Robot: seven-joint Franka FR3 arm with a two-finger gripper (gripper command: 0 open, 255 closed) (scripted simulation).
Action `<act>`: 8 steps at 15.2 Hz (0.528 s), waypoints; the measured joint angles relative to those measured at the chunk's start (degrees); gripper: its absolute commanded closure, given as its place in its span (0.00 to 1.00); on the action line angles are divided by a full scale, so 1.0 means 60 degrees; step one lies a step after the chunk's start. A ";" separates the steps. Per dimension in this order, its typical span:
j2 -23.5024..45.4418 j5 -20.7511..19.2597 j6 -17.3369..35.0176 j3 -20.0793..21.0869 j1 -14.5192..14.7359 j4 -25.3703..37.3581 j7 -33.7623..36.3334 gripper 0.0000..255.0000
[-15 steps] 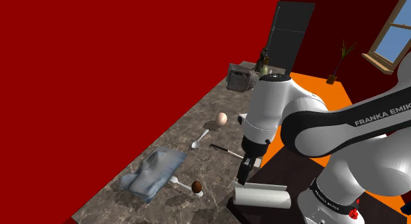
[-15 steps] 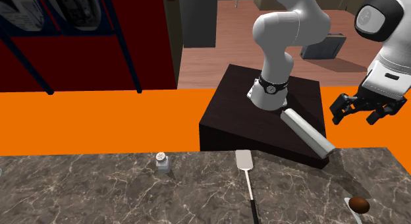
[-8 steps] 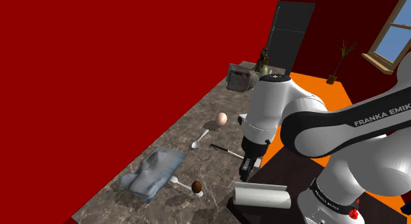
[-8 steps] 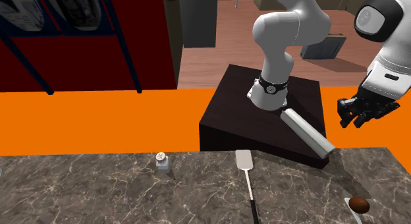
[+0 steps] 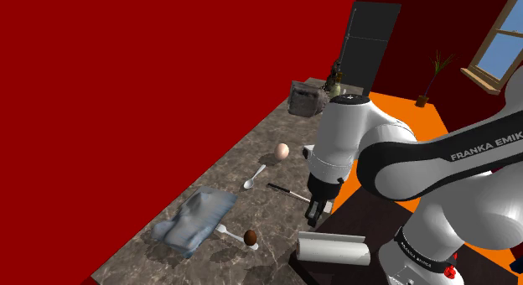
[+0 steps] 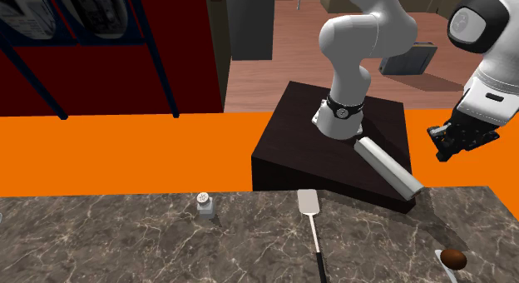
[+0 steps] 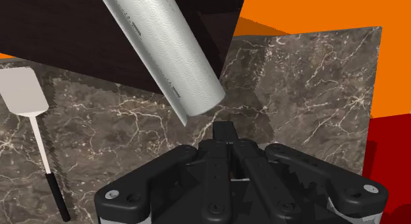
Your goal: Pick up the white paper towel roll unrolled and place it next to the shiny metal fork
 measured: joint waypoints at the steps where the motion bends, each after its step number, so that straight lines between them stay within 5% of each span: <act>1: 0.0000 0.0000 0.0000 0.0000 0.0000 0.0000 0.0000 0.00; 8: 0.1923 0.1191 0.1511 -0.2524 0.0647 -0.0901 -0.4988 0.00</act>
